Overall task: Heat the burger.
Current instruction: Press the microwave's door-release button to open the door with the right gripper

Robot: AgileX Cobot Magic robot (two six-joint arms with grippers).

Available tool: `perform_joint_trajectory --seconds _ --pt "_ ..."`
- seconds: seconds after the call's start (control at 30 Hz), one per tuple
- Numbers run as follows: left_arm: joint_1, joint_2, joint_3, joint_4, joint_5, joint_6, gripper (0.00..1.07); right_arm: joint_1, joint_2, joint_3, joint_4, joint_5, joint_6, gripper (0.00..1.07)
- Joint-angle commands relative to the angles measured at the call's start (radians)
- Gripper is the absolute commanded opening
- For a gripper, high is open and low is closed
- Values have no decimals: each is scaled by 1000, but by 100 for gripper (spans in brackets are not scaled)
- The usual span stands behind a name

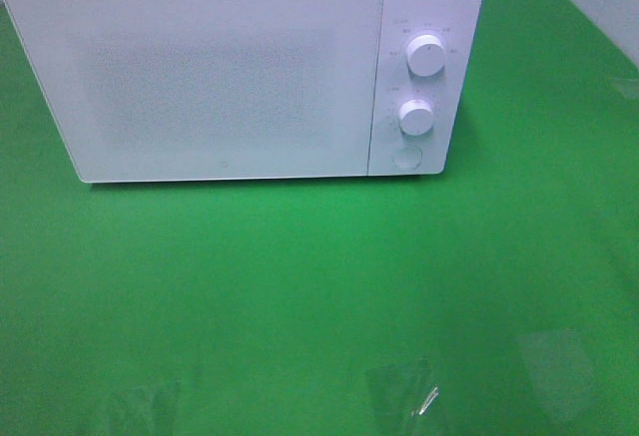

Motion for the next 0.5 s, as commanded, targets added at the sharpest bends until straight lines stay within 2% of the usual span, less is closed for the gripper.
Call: perform_joint_trajectory --seconds 0.03,0.17,0.27,0.37,0.4,0.43,0.47,0.5 --pt "1 -15 0 -6 1 -4 100 -3 43 11 -2 -69 28 76" --pt "1 -15 0 -6 1 -4 100 -3 164 41 -3 -240 33 75" --pt "1 -15 0 -6 1 -4 100 -2 184 45 -3 -277 33 73" --pt "1 -15 0 -6 1 -4 100 -1 263 63 -4 -402 33 63" --pt "1 -15 0 -6 1 -4 100 -1 263 63 -4 -402 33 63" --pt "1 -15 0 -6 1 -4 100 -1 305 63 -5 -435 33 54" --pt "1 -15 0 -6 1 -4 100 -1 305 63 -5 -435 33 54" --pt "1 -15 0 -6 1 -4 100 -1 345 63 -5 -465 33 44"
